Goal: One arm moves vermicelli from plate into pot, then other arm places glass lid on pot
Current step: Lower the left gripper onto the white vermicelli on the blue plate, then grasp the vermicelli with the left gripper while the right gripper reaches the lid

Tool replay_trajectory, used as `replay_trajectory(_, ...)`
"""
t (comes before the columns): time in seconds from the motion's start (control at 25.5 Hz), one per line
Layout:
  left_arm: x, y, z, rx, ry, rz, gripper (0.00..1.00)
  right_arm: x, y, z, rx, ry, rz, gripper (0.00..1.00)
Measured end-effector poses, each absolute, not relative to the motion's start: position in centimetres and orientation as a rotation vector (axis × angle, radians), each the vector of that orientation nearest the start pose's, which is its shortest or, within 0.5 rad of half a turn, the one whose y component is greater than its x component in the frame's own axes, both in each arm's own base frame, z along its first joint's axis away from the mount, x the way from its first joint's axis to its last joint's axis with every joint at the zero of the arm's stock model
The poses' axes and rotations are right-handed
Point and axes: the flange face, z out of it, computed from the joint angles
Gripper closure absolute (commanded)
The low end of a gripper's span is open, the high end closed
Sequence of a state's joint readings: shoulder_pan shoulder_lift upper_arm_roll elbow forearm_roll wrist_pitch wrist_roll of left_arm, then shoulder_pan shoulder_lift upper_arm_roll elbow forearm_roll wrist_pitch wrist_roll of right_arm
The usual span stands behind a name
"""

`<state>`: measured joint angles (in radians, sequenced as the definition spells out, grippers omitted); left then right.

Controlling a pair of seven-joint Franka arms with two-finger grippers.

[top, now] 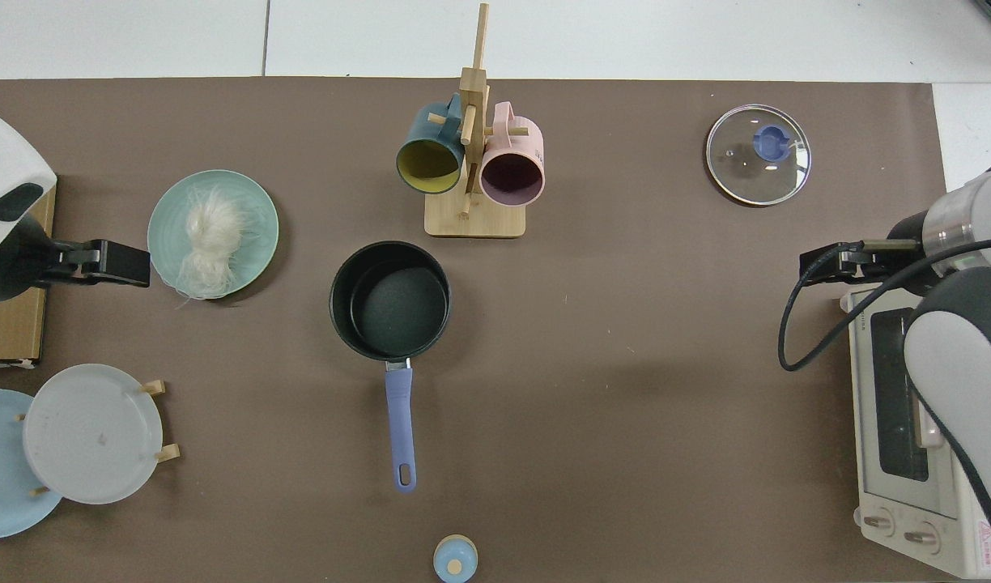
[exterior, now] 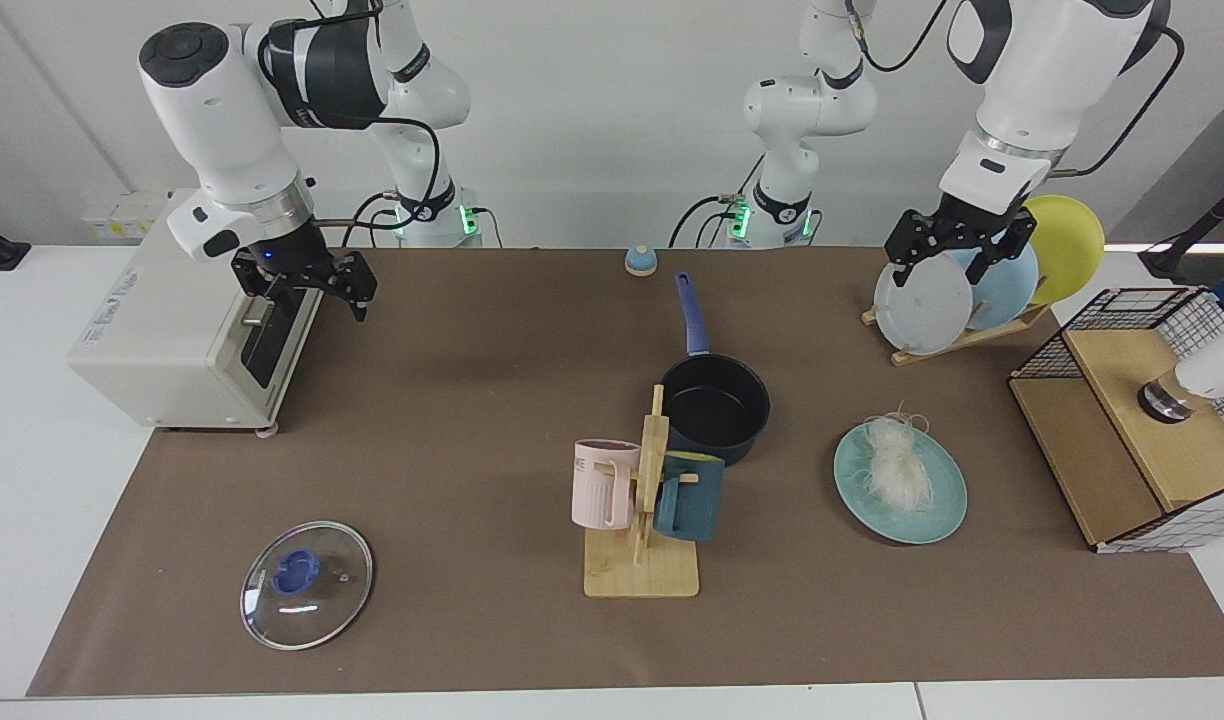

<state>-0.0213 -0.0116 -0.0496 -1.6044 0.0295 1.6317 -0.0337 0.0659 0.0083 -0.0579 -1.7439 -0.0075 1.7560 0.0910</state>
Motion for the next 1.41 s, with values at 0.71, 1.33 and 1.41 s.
replay_trajectory(0.71, 56.4, -3.8, 61.7, -3.129, 0.053, -0.105, 0.0, 56.6, 0.4, 55.3, -3.147, 0.129, -0.007, 0.01)
replay_trajectory(1.33, 64.9, -3.4, 50.3, -3.139, 0.037, -0.176, 0.0, 56.6, 0.4, 55.3, -3.147, 0.129, -0.006, 0.01)
replay_trajectory(1.41, 65.6, -3.4, 48.6, -3.14, 0.036, -0.175, 0.0, 56.6, 0.4, 55.3, -3.147, 0.129, -0.006, 0.01)
